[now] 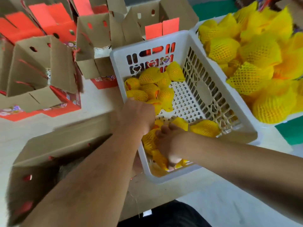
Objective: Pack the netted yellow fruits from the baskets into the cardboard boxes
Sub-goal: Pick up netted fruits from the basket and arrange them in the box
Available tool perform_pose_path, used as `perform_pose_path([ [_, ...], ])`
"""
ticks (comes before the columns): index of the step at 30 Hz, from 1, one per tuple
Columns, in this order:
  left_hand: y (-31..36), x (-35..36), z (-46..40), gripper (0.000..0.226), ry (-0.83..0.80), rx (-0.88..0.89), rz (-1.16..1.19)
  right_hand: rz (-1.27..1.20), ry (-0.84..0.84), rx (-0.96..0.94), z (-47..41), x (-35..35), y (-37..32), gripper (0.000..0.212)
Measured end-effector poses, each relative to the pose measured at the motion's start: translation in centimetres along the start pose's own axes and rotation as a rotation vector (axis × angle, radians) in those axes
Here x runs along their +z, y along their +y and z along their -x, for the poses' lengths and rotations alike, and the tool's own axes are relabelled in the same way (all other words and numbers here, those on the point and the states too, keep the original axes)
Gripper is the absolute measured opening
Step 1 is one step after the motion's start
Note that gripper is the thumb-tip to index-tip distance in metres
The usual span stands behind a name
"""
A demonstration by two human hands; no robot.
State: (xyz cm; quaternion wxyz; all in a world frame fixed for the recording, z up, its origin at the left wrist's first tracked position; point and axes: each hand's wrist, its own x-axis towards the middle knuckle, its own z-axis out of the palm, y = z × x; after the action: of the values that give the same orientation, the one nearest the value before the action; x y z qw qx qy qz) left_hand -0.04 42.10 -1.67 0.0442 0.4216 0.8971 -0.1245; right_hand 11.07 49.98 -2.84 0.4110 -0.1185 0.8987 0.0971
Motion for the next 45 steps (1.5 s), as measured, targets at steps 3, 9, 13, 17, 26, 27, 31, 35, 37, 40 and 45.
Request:
perform_pose_path([
  [3, -0.1, -0.8, 0.2, 0.030, -0.020, -0.023, 0.036, -0.010, -0.028, -0.082, -0.3, -0.5, 1.4, 0.080],
  [9, -0.5, -1.3, 0.6, 0.030, 0.007, 0.003, 0.091, -0.255, -0.010, -0.140, 0.9, 0.4, 5.3, 0.070],
  [13, -0.5, -1.1, 0.4, 0.032, 0.012, -0.001, 0.095, -0.179, -0.134, -0.146, 0.8, 0.6, 4.4, 0.079],
  [17, -0.4, -0.9, 0.3, 0.030, -0.002, -0.016, 0.118, -0.071, -0.121, -0.180, -0.1, -0.9, 4.2, 0.075],
  [26, -0.4, -0.1, 0.2, 0.034, 0.041, -0.023, 0.119, -0.181, 0.106, -0.271, 0.6, 0.5, 5.3, 0.062],
  [27, -0.4, 0.0, 0.2, 0.034, 0.052, -0.022, 0.128, -0.285, 0.133, -0.275, 1.1, 0.6, 6.2, 0.057],
  [31, -0.6, 0.3, 0.2, 0.029, 0.153, -0.013, 0.231, -0.945, 0.223, -0.374, 2.9, 0.4, 11.1, 0.055],
  [35, -0.9, 0.2, 0.5, 0.023, 0.287, 0.010, 0.392, -1.837, 0.185, -0.470, 2.2, -0.6, 15.6, 0.050],
  [37, -0.9, 0.1, 0.6, 0.024, 0.258, 0.000, 0.473, -1.853, 0.169, -0.384, 0.6, -2.0, 16.3, 0.057],
  [40, -0.8, -0.1, 0.6, 0.038, 0.227, -0.050, 0.547, -1.840, 0.160, -0.404, -2.3, -2.6, 16.0, 0.056],
  [45, -0.9, 0.0, 0.6, 0.044, 0.260, -0.083, 0.566, -1.916, 0.081, -0.563, -3.8, -0.9, 15.8, 0.080],
])
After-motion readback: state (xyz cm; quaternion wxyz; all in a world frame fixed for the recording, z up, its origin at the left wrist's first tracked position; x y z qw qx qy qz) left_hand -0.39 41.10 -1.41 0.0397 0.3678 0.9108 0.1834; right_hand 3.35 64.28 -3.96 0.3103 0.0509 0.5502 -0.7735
